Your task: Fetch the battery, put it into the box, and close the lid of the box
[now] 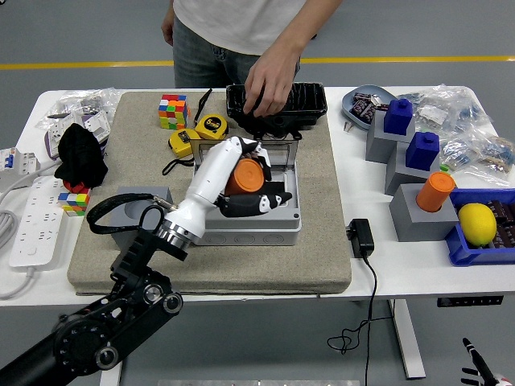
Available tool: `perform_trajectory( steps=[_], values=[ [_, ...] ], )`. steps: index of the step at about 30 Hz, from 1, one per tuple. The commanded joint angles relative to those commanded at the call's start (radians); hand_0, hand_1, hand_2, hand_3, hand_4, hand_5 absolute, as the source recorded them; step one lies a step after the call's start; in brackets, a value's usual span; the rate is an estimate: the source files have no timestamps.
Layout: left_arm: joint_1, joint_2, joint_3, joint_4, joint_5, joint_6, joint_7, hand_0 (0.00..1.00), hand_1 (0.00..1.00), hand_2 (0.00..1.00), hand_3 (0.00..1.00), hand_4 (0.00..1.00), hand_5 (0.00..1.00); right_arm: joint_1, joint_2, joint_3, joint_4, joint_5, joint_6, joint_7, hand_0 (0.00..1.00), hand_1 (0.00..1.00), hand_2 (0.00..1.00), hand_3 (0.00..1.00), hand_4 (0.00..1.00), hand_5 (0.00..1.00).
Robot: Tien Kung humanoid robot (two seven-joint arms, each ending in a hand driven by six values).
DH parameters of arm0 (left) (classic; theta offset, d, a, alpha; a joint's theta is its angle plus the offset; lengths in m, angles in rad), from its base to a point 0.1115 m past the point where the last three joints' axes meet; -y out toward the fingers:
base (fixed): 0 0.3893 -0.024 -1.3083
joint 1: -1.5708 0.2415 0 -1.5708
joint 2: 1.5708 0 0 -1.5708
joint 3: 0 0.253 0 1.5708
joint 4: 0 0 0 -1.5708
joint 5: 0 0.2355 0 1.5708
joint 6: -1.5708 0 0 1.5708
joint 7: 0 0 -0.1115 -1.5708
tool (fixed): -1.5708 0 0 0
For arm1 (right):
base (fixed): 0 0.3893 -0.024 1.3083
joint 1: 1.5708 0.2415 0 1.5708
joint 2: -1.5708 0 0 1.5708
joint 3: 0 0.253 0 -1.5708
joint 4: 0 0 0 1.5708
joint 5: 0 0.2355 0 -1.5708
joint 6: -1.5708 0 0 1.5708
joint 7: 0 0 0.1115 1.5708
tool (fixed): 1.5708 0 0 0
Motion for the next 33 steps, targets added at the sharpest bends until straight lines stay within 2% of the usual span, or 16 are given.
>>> perform_trajectory(
  steps=[5, 9, 14, 21, 26, 33],
  values=[
    [-0.041, -0.033, 0.059, 0.044, -0.023, 0.009, -0.008, 0.031, 0.002, 0.05, 0.012, 0.958, 0.026, -0.001, -0.001, 0.0, 0.0, -0.006, 0.001, -0.001, 0.936, 0.831, 0.762, 0.792, 0.998, 0.998],
    [-0.084, -0.063, 0.099, 0.114, -0.061, 0.018, -0.025, 0.031, 0.002, 0.05, 0.012, 0.958, 0.026, 0.0, -0.001, 0.001, 0.0, -0.011, 0.001, -0.002, 0.936, 0.831, 0.762, 0.792, 0.998, 0.998],
    [-0.138, -0.064, 0.131, 0.212, -0.105, 0.034, -0.045, 0.029, 0.002, 0.049, 0.01, 0.96, 0.03, 0.0, -0.002, 0.001, 0.0, -0.014, 0.001, -0.003, 0.937, 0.831, 0.763, 0.792, 0.998, 0.998],
    [-0.186, -0.064, 0.146, 0.331, -0.109, 0.041, -0.056, 0.03, 0.002, 0.049, 0.011, 0.959, 0.032, 0.001, -0.001, -0.001, 0.0, -0.015, 0.002, -0.003, 0.939, 0.83, 0.762, 0.792, 0.998, 0.998],
    [-0.205, -0.064, 0.127, 0.394, -0.093, 0.044, -0.056, 0.03, 0.002, 0.049, 0.01, 0.961, 0.035, 0.001, -0.002, -0.001, 0.0, -0.017, 0.002, -0.004, 0.938, 0.831, 0.762, 0.792, 0.998, 0.998],
    [-0.216, -0.064, 0.098, 0.432, -0.077, 0.044, -0.055, 0.031, 0.002, 0.05, 0.011, 0.963, 0.041, 0.0, -0.002, -0.001, 0.0, -0.016, 0.002, -0.005, 0.937, 0.831, 0.762, 0.793, 0.998, 0.998]
  ],
)
